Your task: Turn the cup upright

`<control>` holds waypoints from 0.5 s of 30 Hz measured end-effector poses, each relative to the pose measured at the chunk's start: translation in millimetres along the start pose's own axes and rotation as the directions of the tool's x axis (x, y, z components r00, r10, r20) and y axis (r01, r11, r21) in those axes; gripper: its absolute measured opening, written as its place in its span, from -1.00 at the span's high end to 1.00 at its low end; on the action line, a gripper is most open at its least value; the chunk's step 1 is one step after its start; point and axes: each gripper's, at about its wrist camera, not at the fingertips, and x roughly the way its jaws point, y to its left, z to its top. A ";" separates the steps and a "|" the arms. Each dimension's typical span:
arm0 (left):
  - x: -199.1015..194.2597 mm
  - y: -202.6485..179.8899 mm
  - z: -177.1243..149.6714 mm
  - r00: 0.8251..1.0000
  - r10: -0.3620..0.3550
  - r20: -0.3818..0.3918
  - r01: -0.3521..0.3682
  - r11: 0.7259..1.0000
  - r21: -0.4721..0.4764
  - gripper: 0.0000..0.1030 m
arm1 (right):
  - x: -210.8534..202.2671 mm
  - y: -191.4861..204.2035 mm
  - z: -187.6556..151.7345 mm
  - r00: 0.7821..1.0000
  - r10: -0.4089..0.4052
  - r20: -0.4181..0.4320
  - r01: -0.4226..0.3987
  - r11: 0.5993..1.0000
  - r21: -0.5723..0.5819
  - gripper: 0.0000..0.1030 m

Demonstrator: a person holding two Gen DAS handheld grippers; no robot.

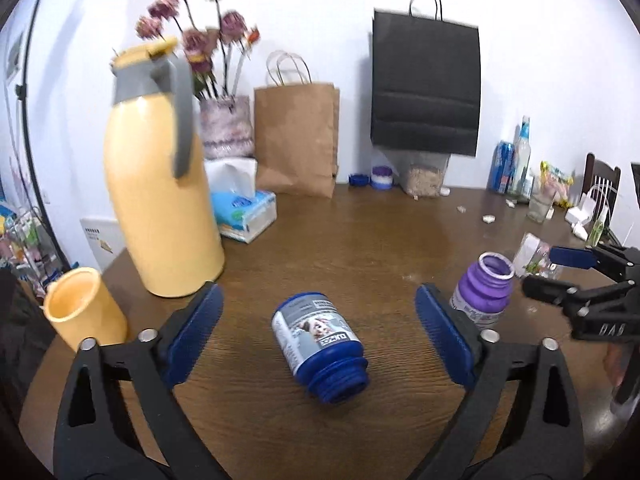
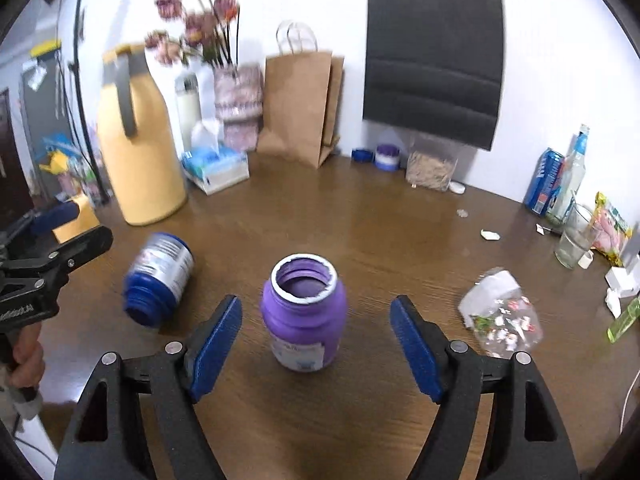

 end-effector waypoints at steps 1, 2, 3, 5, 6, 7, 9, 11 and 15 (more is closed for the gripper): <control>-10.6 2.5 -0.3 1.000 0.002 0.019 -0.002 1.000 -0.006 -0.93 | -5.4 -7.7 -2.3 1.000 -0.011 0.009 0.011 1.000 0.028 -0.58; -15.5 3.4 -0.4 1.000 0.004 0.029 -0.004 1.000 -0.007 -0.93 | -10.6 -16.5 -5.1 1.000 -0.024 0.015 0.023 0.998 0.063 -0.58; -22.2 4.3 -1.5 0.999 0.008 0.045 -0.008 1.000 -0.004 -0.93 | -17.3 -26.3 -9.5 0.999 -0.038 0.030 0.035 0.994 0.104 -0.58; -31.6 5.5 -5.1 0.998 0.001 0.067 -0.001 1.000 0.004 -0.96 | -28.2 -39.6 -16.1 0.997 -0.050 0.059 0.040 0.987 0.155 -0.58; -34.2 6.5 -7.5 0.998 0.001 0.068 -0.001 1.000 -0.001 -0.96 | -33.3 -45.2 -18.6 0.996 -0.065 0.064 0.053 0.983 0.177 -0.58; -37.5 7.9 -11.0 0.998 0.018 0.066 -0.017 1.000 -0.011 -0.96 | -36.3 -48.9 -19.1 0.995 -0.080 0.060 0.068 0.980 0.188 -0.58; -44.1 7.7 -16.2 0.996 0.017 0.087 -0.017 1.000 -0.003 -0.96 | -44.7 -53.0 -25.1 0.993 -0.103 0.064 0.087 0.973 0.212 -0.58; -49.3 7.1 -20.3 0.993 0.021 0.119 -0.021 1.000 0.002 -0.96 | -52.7 -52.8 -32.7 0.992 -0.104 0.067 0.087 0.972 0.218 -0.58; -64.6 4.5 -27.9 0.994 0.015 0.108 -0.016 1.000 0.003 -0.96 | -68.5 -34.4 -51.0 0.988 -0.133 0.075 0.118 0.976 0.181 -0.58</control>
